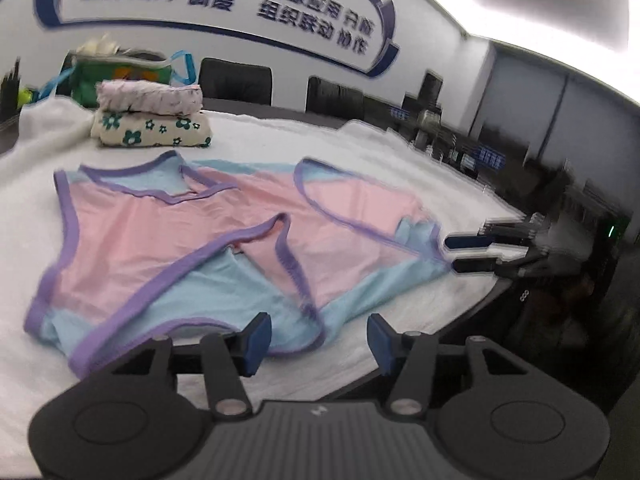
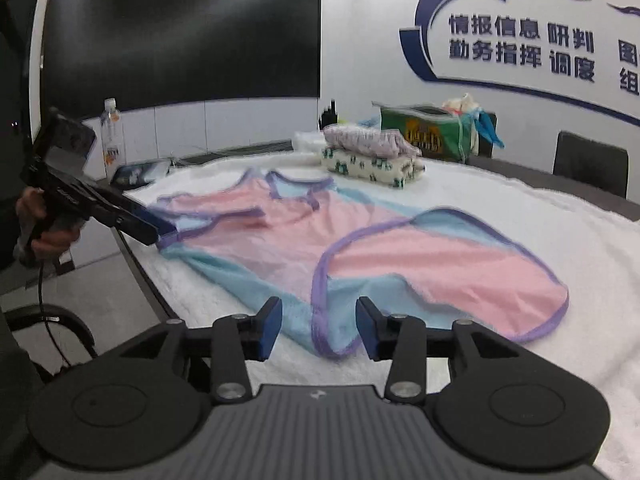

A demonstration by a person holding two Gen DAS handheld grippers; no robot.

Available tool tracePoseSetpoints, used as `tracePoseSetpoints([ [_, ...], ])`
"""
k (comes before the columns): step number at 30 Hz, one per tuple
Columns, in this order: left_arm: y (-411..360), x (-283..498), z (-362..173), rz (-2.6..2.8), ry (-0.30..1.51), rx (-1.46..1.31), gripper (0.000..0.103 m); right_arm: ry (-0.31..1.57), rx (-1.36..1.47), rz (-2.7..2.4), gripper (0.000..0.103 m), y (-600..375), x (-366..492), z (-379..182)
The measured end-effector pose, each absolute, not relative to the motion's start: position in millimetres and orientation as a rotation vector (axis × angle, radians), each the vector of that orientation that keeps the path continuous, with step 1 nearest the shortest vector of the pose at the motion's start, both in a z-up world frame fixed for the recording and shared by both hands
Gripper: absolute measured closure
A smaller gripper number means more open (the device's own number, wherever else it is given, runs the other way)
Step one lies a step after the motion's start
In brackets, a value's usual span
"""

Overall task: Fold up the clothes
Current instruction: 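Grasp the garment's trim with the right gripper while the left gripper grasps the opposite end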

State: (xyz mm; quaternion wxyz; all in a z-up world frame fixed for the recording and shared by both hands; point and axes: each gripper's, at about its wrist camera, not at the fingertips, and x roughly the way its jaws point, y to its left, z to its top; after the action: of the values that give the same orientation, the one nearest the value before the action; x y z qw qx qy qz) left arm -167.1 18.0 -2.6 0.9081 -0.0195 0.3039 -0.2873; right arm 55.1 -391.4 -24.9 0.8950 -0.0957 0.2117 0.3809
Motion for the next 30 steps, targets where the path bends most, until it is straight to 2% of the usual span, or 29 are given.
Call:
tracePoseSetpoints([
  [2, 13.9, -167.1, -4.1, -0.605, 0.615, 0.011, 0.055, 0.438, -0.230, 0.784, 0.062, -386.6, 56.5, -30.9],
  [3, 11.5, -167.4, -4.2, -0.609, 0.609, 0.040, 0.058, 0.443, -0.239, 0.786, 0.068, -385.1, 57.0, -32.8],
  [4, 9.7, -167.5, -4.5, -0.612, 0.606, 0.074, 0.061, 0.448, -0.247, 0.788, 0.080, -383.8, 57.4, -34.4],
  [7, 9.8, -167.6, -3.9, -0.624, 0.603, 0.160, 0.089, 0.462, -0.258, 0.800, 0.098, -382.5, 57.9, -37.0],
  [8, 13.0, -163.8, -2.3, -0.641, 0.620, 0.153, 0.102, 0.465, -0.252, 0.809, 0.100, -384.4, 57.5, -35.9],
  [13, 23.8, -132.8, 22.3, -0.715, 0.650, 0.107, 0.102, 0.416, -0.267, 0.833, 0.100, -387.1, 73.5, -16.6],
  [17, 31.5, -78.6, 49.8, -0.699, 0.661, 0.114, 0.102, 0.404, -0.286, 0.795, 0.100, -384.4, 109.7, 0.7],
  [19, 34.3, -40.9, 54.7, -0.653, 0.691, 0.110, 0.100, 0.406, -0.294, 0.765, 0.100, -383.3, 129.7, 8.4],
  [21, 38.1, -10.3, 51.1, -0.573, 0.736, 0.083, 0.090, 0.408, -0.302, 0.734, 0.097, -382.1, 149.6, 16.2],
  [23, 47.8, -5.4, 52.5, -0.527, 0.735, 0.074, 0.090, 0.409, -0.310, 0.703, 0.095, -381.0, 169.5, 24.0],
  [25, 70.2, -25.8, 60.0, -0.546, 0.676, 0.055, 0.077, 0.411, -0.318, 0.673, 0.089, -379.9, 189.5, 31.7],
  [26, 83.4, -42.0, 62.1, -0.572, 0.634, 0.040, 0.060, 0.412, -0.321, 0.657, 0.086, -379.3, 199.5, 35.6],
  [27, 95.7, -58.8, 63.1, -0.604, 0.588, 0.029, 0.045, 0.419, -0.321, 0.668, 0.075, -389.4, 193.3, 33.0],
  [28, 103.9, -75.9, 61.5, -0.641, 0.545, 0.036, 0.039, 0.427, -0.319, 0.684, 0.065, -401.5, 184.3, 29.3],
  [29, 109.7, -93.1, 58.4, -0.681, 0.503, 0.052, 0.032, 0.435, -0.317, 0.699, 0.062, -413.5, 175.3, 25.5],
  [30, 109.3, -105.9, 53.3, -0.708, 0.488, 0.085, 0.031, 0.443, -0.315, 0.714, 0.061, -425.5, 166.2, 21.8],
])
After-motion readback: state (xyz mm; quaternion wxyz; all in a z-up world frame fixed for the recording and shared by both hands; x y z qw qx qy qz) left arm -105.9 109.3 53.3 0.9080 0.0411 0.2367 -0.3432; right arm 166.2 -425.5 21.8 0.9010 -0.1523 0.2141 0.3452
